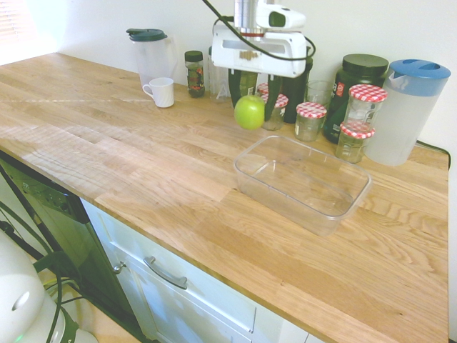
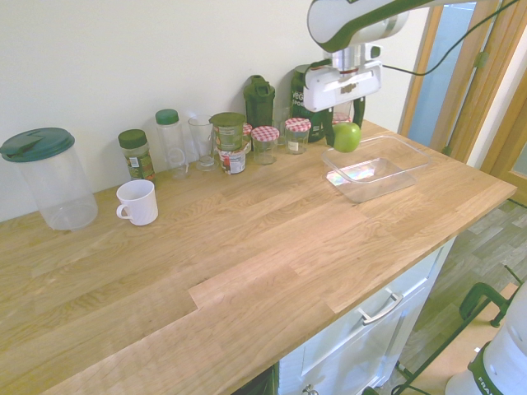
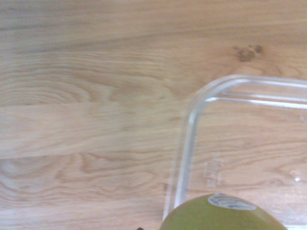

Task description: Put the apple into the container

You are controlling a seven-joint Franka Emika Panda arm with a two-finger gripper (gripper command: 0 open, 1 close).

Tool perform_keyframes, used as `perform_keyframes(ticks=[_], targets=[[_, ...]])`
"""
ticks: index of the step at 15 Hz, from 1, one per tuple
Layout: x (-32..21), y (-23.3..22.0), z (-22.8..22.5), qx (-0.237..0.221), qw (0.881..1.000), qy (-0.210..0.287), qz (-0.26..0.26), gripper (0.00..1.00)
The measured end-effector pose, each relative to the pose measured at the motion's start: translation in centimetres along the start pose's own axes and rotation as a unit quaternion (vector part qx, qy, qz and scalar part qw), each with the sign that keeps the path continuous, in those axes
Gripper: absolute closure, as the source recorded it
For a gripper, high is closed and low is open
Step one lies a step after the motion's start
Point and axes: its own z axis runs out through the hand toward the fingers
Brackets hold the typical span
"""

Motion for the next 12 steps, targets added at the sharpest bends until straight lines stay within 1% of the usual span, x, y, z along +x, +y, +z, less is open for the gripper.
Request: perform_keyframes(ticks=[5, 7, 10, 11, 12], targets=[[3.4, 5.4, 4.9, 0.001, 0.999, 0.0, 0.048, 1.0], [4.6, 5.7, 6.4, 0.007, 0.998, 0.011, 0.056, 1.0], [6.0, 5.0, 9.8, 0.001, 0.998, 0.014, 0.062, 1.0], [6.6, 4.9, 10.8, -0.001, 0.998, 0.01, 0.067, 0.0], [7.1, 4.7, 11.3, -0.002, 0.997, 0.007, 0.071, 0.0]])
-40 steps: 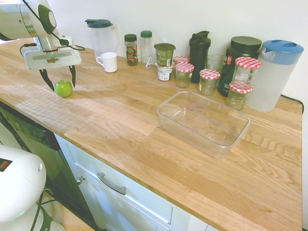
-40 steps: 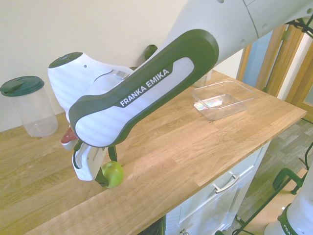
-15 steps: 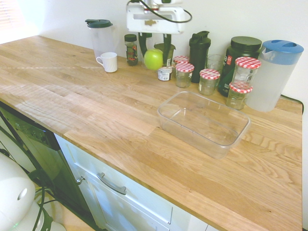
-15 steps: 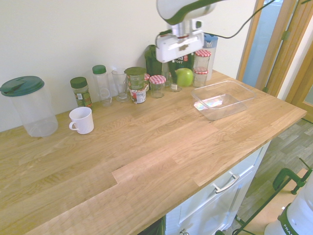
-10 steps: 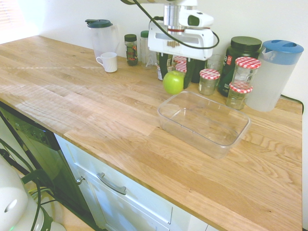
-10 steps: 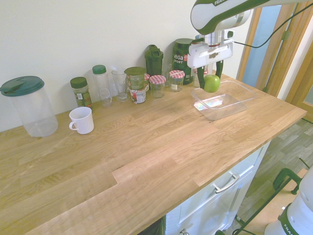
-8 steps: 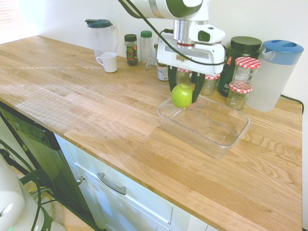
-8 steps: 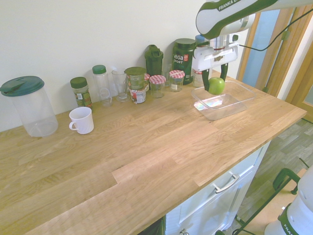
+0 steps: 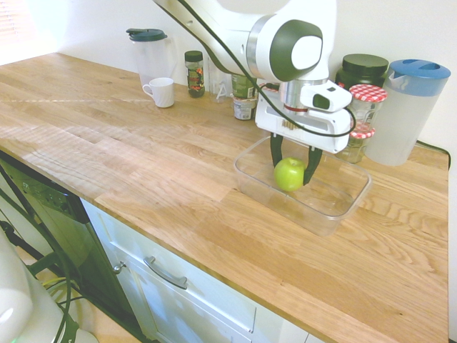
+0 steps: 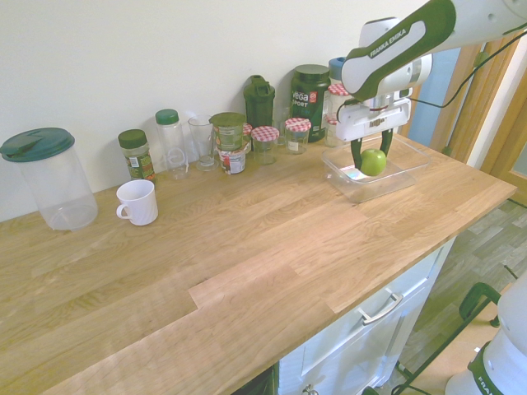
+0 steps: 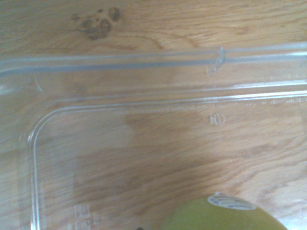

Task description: Put the apple into the container

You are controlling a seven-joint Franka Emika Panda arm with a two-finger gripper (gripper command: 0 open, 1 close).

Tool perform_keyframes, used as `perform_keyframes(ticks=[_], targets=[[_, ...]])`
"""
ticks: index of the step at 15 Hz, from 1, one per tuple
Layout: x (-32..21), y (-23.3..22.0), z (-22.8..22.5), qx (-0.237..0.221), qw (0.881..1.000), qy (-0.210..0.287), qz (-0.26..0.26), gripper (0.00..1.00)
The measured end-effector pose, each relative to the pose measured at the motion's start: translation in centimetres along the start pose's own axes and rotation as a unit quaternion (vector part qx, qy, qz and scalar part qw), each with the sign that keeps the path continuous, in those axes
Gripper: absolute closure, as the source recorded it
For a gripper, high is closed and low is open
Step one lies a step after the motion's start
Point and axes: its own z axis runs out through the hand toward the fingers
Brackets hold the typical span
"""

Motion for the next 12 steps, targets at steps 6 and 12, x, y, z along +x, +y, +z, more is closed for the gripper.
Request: perform_keyframes(ticks=[6, 12], targets=[[1.0, -0.6, 0.4, -0.001, 1.0, -0.007, 0.005, 0.0], [1.3, -1.1, -4.7, 0.014, 1.0, 0.014, 0.0, 0.0]])
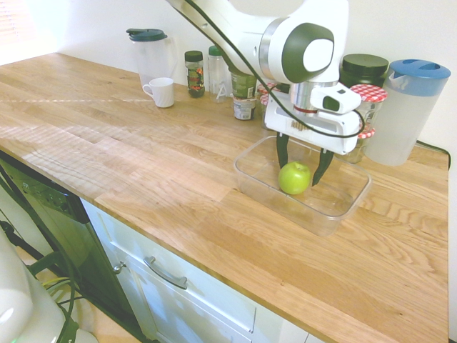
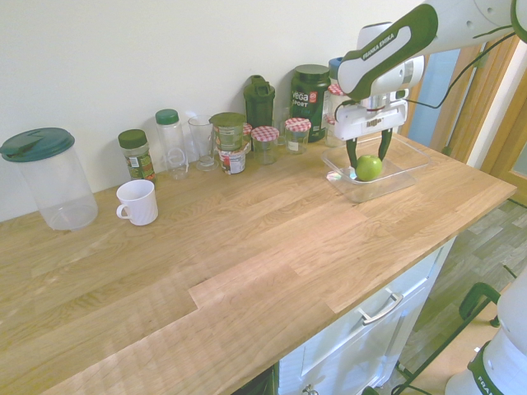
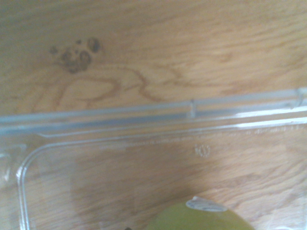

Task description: Put the apple into the container

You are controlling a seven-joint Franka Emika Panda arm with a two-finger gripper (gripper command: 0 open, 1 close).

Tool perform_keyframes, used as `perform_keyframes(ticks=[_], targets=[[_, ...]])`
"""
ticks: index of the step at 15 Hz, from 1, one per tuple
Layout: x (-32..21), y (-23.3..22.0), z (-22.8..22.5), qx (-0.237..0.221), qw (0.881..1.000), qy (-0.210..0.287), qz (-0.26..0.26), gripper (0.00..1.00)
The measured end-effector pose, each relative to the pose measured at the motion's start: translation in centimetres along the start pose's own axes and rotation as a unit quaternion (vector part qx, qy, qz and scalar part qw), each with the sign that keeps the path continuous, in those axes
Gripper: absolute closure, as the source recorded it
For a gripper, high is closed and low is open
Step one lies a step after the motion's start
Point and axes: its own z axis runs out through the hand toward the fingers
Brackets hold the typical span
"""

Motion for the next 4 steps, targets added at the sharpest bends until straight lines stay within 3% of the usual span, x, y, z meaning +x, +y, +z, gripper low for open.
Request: perform_keyframes(ticks=[2, 4], targets=[[-3.6, -1.1, -7.7, 0.015, 0.999, 0.017, -0.037, 0.0], [-11.4, -3.3, -13.6, 0.025, 0.994, 0.026, -0.1, 0.0]])
